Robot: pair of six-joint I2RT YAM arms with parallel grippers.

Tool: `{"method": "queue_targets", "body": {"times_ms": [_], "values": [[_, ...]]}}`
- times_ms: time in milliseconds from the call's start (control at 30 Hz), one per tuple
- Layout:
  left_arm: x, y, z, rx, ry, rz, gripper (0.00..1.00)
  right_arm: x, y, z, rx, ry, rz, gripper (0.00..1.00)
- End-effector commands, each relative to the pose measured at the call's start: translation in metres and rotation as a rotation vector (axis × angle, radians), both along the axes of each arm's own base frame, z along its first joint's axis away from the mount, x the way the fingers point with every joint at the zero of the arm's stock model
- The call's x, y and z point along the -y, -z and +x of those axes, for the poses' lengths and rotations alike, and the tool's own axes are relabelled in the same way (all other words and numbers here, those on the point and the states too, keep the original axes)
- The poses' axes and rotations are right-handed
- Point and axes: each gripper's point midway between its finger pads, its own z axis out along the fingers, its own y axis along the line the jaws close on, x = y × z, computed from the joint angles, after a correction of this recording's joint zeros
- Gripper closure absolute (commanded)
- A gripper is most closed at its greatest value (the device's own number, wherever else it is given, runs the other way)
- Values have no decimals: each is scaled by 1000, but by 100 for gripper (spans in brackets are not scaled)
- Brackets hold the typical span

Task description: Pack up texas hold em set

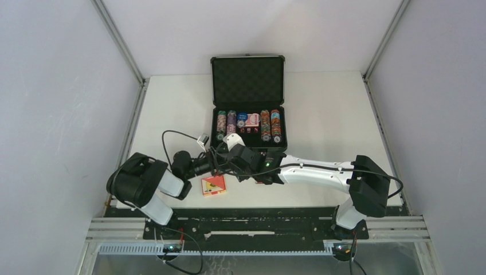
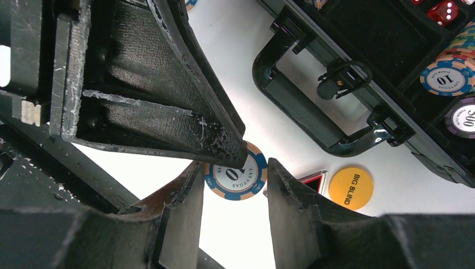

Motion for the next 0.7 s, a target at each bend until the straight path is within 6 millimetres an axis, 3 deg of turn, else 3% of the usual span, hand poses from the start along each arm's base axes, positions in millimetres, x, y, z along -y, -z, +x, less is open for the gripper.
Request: {"method": "queue_targets", "body": {"times_ms": [0, 300, 567, 667], "values": [[8, -20, -2, 88, 61, -40, 61, -4, -20, 9, 47, 15, 54, 56], [21, -15, -10, 64, 123, -38, 68, -4, -23, 13, 52, 19, 67, 56], [23, -13, -11, 58, 138, -38, 99, -3, -22, 14, 50, 19, 63, 56], [25, -14, -12, 61, 151, -40, 100, -3, -22, 14, 49, 19, 63, 56]]}}
